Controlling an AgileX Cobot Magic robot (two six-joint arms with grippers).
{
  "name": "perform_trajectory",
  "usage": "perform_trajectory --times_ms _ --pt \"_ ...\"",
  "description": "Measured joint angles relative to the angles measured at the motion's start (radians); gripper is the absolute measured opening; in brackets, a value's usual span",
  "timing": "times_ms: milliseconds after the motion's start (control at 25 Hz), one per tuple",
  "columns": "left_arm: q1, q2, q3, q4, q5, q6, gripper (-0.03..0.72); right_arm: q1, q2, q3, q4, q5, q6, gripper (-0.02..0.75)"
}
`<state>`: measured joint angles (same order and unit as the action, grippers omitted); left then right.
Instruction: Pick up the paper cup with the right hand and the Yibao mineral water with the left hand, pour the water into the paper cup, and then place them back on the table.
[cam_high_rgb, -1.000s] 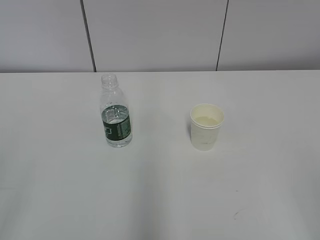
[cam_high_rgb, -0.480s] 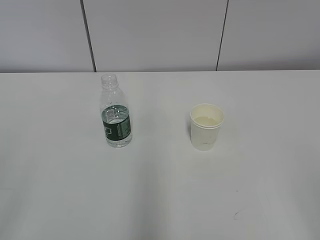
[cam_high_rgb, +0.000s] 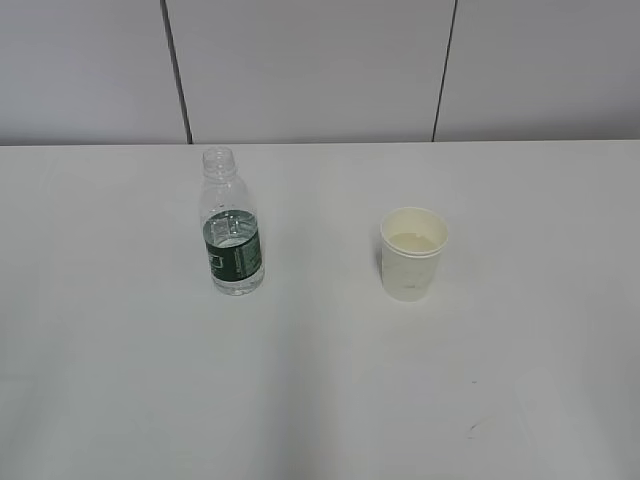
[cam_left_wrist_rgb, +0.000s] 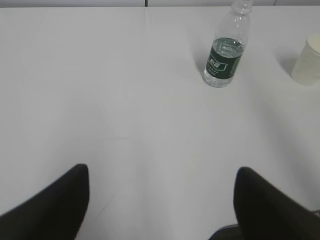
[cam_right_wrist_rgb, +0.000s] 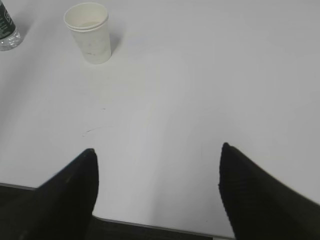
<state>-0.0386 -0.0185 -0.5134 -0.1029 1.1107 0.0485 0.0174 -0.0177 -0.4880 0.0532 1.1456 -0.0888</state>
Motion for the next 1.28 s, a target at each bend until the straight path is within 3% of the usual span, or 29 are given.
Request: perform_trajectory --times_ms 1280 --pt "0.000 0.000 0.000 -0.002 0.000 0.000 0.540 0.000 0.000 0.000 -0.002 0.000 0.000 0.585"
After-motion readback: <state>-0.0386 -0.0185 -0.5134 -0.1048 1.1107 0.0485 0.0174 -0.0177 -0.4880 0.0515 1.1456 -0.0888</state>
